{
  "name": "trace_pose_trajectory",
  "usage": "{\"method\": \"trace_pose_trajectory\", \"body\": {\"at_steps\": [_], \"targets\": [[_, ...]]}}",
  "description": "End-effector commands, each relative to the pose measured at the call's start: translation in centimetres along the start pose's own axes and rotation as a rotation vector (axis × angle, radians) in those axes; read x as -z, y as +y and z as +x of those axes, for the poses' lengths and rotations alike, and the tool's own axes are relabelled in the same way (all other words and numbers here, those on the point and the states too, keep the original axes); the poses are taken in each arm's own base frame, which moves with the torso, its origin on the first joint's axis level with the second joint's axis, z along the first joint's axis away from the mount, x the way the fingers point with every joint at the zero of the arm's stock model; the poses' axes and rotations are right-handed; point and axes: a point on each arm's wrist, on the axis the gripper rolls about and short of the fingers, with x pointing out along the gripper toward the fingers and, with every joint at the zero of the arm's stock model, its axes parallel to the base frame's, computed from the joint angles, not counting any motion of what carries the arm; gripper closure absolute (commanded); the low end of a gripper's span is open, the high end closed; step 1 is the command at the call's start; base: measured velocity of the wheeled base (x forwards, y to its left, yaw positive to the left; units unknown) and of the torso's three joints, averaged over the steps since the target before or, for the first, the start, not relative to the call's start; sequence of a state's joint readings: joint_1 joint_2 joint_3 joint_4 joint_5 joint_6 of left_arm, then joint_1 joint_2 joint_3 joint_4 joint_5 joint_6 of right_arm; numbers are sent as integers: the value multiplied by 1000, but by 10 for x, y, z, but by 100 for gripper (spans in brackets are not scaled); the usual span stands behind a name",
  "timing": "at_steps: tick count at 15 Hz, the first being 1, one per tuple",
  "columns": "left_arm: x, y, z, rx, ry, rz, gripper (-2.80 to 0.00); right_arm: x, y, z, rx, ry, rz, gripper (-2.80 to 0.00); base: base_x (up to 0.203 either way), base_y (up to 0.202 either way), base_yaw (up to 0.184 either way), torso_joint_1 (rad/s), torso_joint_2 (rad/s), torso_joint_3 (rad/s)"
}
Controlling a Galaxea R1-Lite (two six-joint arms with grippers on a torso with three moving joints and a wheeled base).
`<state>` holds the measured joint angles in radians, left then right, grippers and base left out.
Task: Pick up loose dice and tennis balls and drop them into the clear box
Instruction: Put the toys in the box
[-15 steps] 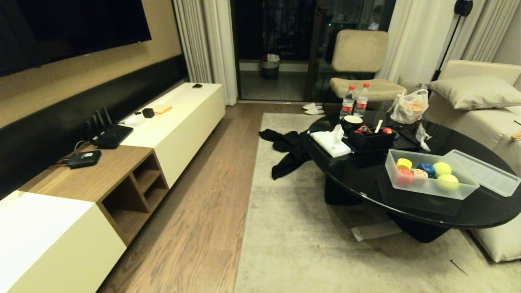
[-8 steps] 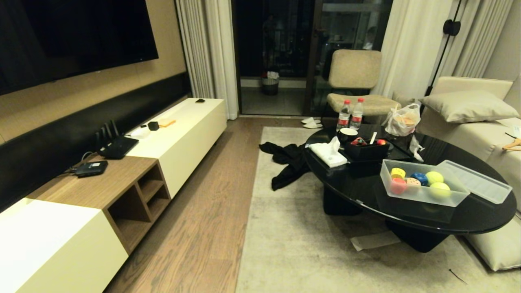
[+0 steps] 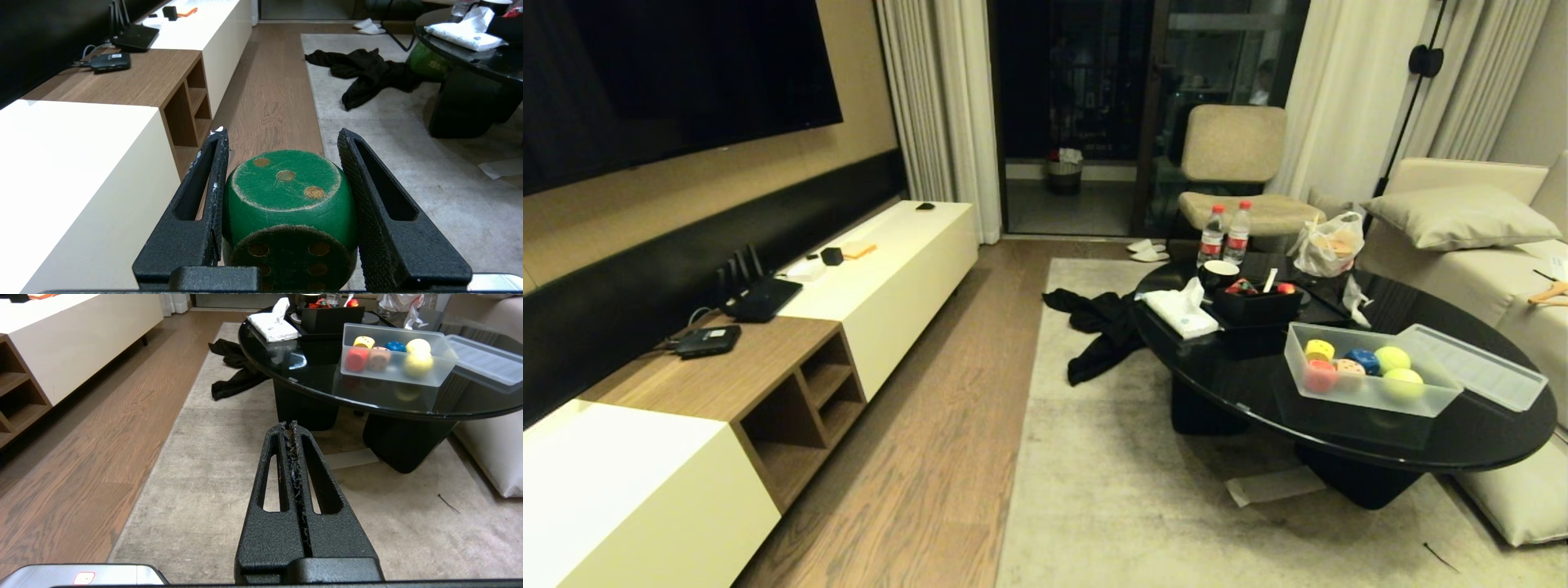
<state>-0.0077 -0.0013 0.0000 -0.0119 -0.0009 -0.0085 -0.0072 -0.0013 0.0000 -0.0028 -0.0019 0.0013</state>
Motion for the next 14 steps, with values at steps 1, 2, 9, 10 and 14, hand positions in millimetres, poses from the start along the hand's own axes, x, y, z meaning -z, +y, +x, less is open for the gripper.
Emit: {"method": "trace_pose_trajectory", "body": {"at_steps": [1,2,9,10,14], "targets": [[0,0,0,0,1,-1,0,0,0,0,1,1,0,0,0,0,0,0,0,0],[0,0,0,1,1,-1,0,0,0,0,0,1,0,0,0,0,0,0,0,0],[0,0,0,-1,1,-1,0,0,0,0,1,1,0,0,0,0,0,0,0,0],[0,0,0,-1,1,-2,0,0,0,0,2,1,0,0,0,0,0,0,0,0],[0,0,0,-1,1,-2,0,0,0,0,0,1,0,0,0,0,0,0,0,0]]}}
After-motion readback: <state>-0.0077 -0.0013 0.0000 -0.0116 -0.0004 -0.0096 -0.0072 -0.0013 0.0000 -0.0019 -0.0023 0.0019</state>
